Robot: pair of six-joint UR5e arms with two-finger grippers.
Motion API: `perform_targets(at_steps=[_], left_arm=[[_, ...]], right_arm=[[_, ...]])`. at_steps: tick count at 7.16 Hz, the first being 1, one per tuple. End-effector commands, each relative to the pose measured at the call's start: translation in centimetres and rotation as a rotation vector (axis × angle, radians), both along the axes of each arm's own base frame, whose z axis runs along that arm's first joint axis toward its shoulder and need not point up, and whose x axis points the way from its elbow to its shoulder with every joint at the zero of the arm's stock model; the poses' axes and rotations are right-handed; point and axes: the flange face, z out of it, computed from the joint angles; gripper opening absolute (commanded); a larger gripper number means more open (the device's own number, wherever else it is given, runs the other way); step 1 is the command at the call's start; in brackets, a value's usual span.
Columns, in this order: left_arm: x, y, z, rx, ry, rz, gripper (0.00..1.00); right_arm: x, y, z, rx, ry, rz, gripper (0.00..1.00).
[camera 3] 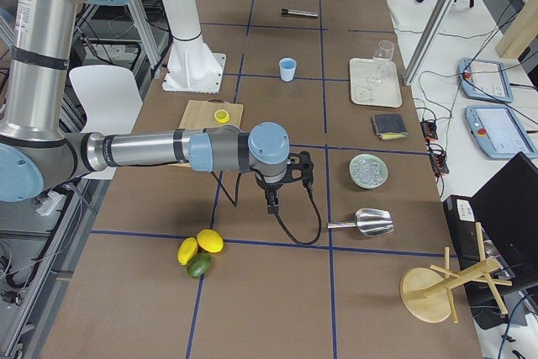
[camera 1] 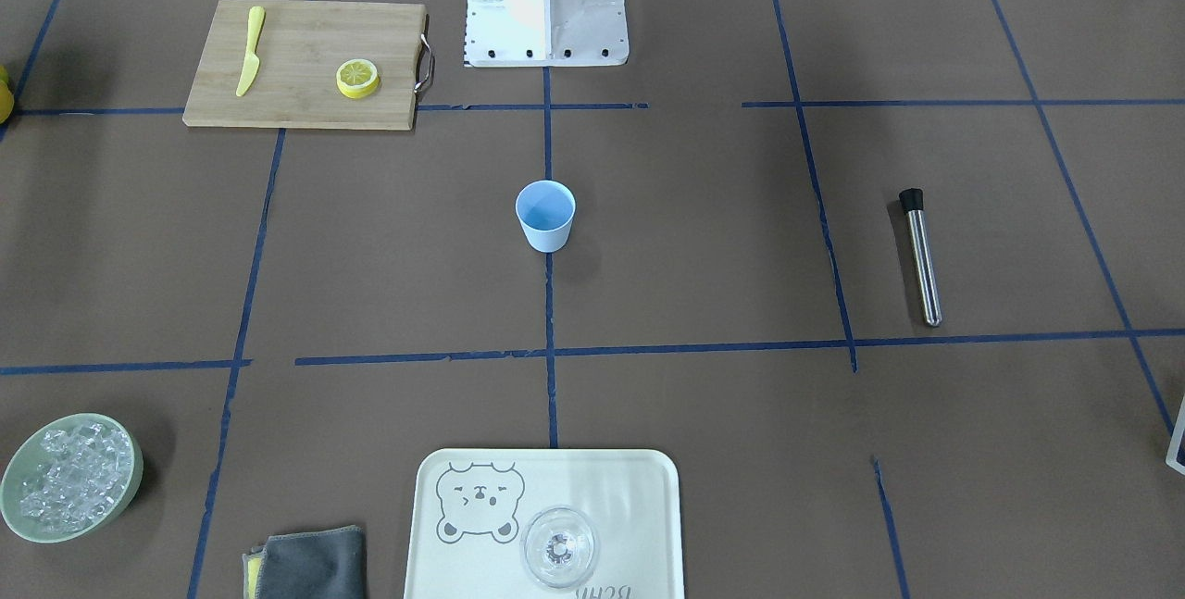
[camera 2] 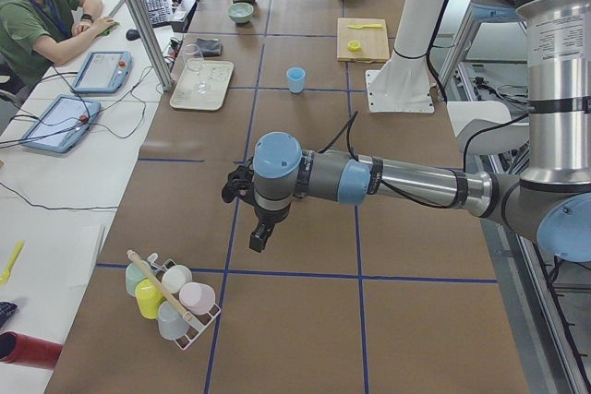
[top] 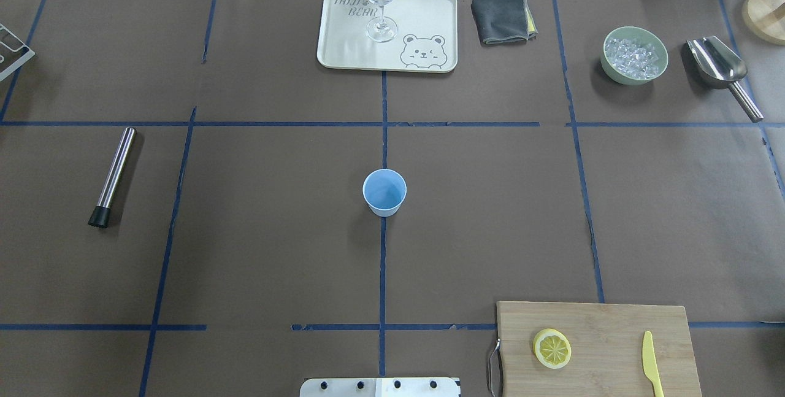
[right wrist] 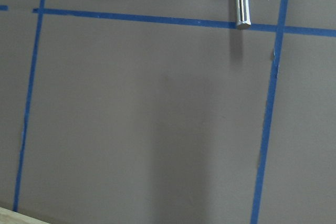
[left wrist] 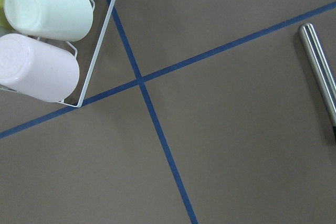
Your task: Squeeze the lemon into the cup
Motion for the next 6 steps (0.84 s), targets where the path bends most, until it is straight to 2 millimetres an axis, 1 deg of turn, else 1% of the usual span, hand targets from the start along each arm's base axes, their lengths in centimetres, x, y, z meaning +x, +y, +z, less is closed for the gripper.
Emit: perform_targets(at_steps=[1,2,3,4,5,6], left_arm=[[0.0,-0.1,-0.1,0.022,0.000,0.000,1.00],[0.0,-0.1,-0.2,0.026,0.000,0.000,1.00],[0.0,-0.1,-0.2,0.026,0.000,0.000,1.00],[0.0,-0.1,-0.2,0.028,0.000,0.000,1.00],[0.0,-0.1,-0.2,0.029,-0.001,0.001,1.00],[0.0,-0.1,-0.2,0.029,-0.001,0.001,1.00]], right_arm=[[0.2,-3.6,-6.2,-0.085,-0.004,0.168,1.00],[-0.5,-4.1,-8.3,0.072,0.105,0.176,1.00],[-2.2,-4.1,-7.5,0.108,0.092,0.148,1.00],[-3.7,-3.7,-6.3,0.178,0.082,0.119,1.00],[-5.1,-3.4,-6.8,0.229,0.061,0.121,1.00],[-7.7,-2.7,-6.9,0.242,0.042,0.089,1.00]])
